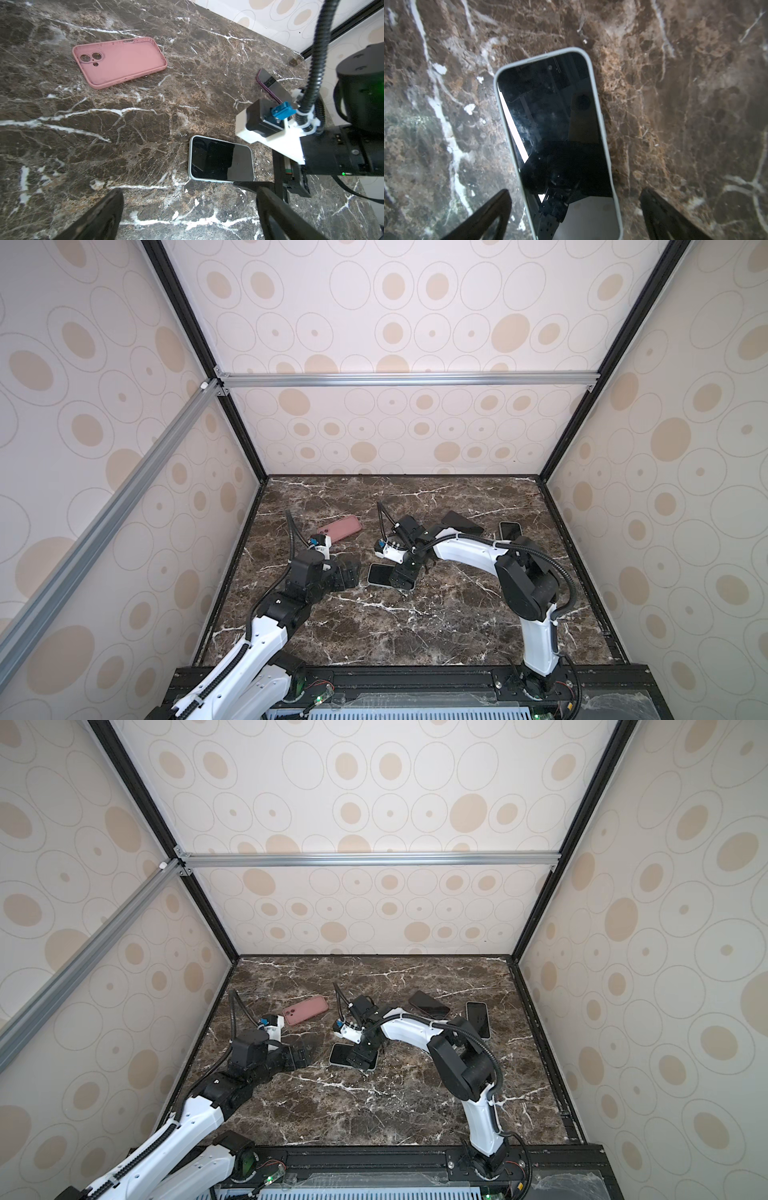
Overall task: Put the phone into the phone case
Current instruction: 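Carry the cased phone farther away with the right gripper while the left withdraws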
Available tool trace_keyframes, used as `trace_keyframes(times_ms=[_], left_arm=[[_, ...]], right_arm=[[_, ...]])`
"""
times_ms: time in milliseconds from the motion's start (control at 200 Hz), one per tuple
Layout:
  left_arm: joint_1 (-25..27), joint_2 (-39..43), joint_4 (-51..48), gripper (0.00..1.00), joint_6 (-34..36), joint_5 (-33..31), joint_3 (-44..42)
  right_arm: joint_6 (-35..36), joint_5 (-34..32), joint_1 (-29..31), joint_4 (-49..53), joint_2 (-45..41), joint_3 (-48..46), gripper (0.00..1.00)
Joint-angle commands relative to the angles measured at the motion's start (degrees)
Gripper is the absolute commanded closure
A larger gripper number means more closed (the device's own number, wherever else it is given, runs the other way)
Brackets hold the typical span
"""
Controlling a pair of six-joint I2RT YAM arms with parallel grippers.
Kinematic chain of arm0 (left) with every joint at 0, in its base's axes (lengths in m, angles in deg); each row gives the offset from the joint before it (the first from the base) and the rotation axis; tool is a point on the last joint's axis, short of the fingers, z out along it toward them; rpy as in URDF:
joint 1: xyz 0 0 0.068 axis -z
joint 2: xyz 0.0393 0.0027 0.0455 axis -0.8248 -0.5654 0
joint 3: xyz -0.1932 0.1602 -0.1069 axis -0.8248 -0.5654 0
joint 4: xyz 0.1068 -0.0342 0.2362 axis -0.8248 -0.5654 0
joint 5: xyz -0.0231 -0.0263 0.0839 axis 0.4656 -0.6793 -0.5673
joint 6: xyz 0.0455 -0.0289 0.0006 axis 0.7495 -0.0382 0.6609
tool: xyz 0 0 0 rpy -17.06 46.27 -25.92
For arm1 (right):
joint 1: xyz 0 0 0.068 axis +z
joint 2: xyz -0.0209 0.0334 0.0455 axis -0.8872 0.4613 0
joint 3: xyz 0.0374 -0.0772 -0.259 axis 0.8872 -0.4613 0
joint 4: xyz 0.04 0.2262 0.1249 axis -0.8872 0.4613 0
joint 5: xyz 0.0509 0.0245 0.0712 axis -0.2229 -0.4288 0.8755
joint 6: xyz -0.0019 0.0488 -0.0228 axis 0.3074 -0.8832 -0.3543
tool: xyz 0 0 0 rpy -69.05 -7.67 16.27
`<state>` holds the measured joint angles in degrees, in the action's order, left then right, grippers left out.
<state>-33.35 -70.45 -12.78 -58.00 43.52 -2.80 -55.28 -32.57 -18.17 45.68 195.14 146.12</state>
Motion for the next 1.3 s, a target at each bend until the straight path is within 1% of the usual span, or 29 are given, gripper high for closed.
trace_keyframes(times_ms=[0,300,610,710,820,935,980,1035,1190,1295], left_arm=[[-0.2,1.1,-1.7,0.0,-0.6,-1.1,-0.5],[-0.3,2.4,-1.3,0.0,-0.6,-1.1,-0.8],[-0.2,3.6,-1.3,0.0,-0.8,-1.3,-1.0],[-0.2,3.7,-1.2,0.0,-0.7,-1.4,-1.0],[-0.3,3.8,-1.2,0.0,-0.8,-1.8,-1.1],[-0.2,4.0,-1.4,0.0,-0.8,-2.0,-1.1],[-0.2,4.1,-1.3,0.0,-0.8,-2.1,-1.1],[-0.3,4.2,-1.3,0.0,-0.8,-2.2,-1.1],[-0.2,4.4,-1.1,0.0,-0.9,-2.3,-1.4],[-0.2,4.3,-0.7,0.0,-0.7,-2.3,-1.4]], right_arm=[[2.0,0.5,1.0,2.1,1.3,1.7,0.0],[1.7,-2.6,2.4,3.5,4.5,3.0,0.0],[2.4,-7.7,4.2,5.2,6.8,3.9,0.08],[1.4,-8.8,4.3,5.4,7.0,3.6,0.15],[-0.5,-8.8,4.4,4.5,6.3,2.8,0.25],[-2.6,-10.2,4.3,4.6,6.4,2.6,0.36],[-3.5,-10.4,4.3,4.6,6.3,2.6,0.38],[-4.3,-9.8,4.3,4.3,6.1,2.1,0.42],[-8.2,-7.7,3.8,1.3,3.7,-0.5,0.56],[-11.2,-4.5,2.6,-0.3,1.3,-2.0,0.67]])
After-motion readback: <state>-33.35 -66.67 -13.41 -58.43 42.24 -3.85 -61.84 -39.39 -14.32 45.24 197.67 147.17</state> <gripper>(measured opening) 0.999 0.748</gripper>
